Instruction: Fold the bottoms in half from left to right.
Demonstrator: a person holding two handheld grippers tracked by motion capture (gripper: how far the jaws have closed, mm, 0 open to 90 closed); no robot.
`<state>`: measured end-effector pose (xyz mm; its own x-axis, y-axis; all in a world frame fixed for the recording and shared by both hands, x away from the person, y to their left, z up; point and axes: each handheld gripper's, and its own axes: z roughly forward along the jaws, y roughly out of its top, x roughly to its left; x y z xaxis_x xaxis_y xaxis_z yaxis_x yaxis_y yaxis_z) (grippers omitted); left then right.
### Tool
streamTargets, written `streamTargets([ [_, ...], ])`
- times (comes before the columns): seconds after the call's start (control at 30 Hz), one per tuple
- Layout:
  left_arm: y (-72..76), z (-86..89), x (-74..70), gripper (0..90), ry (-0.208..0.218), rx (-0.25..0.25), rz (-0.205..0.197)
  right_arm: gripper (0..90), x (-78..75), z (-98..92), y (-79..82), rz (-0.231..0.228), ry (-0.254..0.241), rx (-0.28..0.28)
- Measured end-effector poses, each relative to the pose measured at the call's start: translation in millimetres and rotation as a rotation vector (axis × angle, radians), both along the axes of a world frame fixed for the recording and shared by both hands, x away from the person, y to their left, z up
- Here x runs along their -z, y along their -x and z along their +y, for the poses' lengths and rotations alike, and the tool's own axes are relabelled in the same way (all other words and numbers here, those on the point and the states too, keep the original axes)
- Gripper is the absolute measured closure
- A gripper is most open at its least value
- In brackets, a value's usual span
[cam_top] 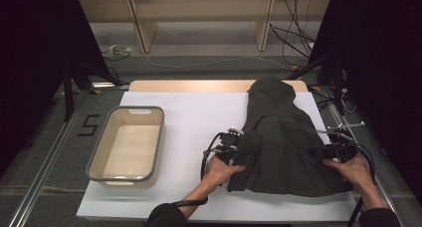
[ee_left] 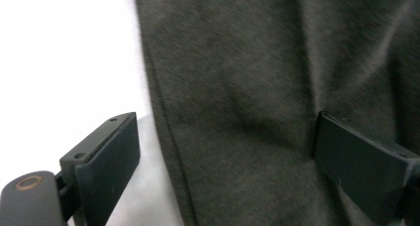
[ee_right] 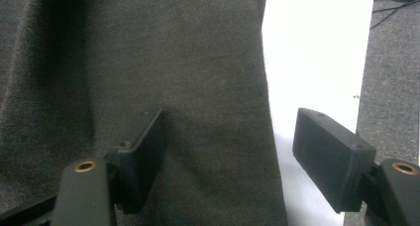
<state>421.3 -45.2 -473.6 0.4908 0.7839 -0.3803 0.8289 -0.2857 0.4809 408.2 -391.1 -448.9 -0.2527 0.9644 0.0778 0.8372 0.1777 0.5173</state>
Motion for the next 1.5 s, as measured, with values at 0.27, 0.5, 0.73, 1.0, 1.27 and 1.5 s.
streamTargets([
  [0.27,-1.2,-13.7,-1.0,13.3,-0.019,0.026,-0.009,28.9,1.8,-1.8,-1.7,0.009,-0.005,0.006],
  [0.5,0.1,-14.2,-2.8,39.7,0.034,0.079,0.004,28.8,5.3,-0.7,-4.7,0.035,-0.009,-0.008],
  [0.73,3.7,-15.2,-3.7,82.9,0.052,0.105,-0.013,28.8,10.7,0.8,-9.4,0.067,-0.009,-0.019],
  [1.0,6.4,-9.4,-9.2,86.4,0.074,0.124,-0.037,35.4,12.5,4.3,-9.2,0.091,-0.008,-0.024],
  [1.27,8.2,1.5,-13.5,87.0,0.083,0.143,-0.053,76.2,7.2,15.7,1.4,0.154,-0.074,-0.012],
  [1.5,13.7,22.7,-18.9,87.0,0.062,0.175,-0.073,79.8,1.9,35.4,17.0,0.178,-0.101,-0.070],
])
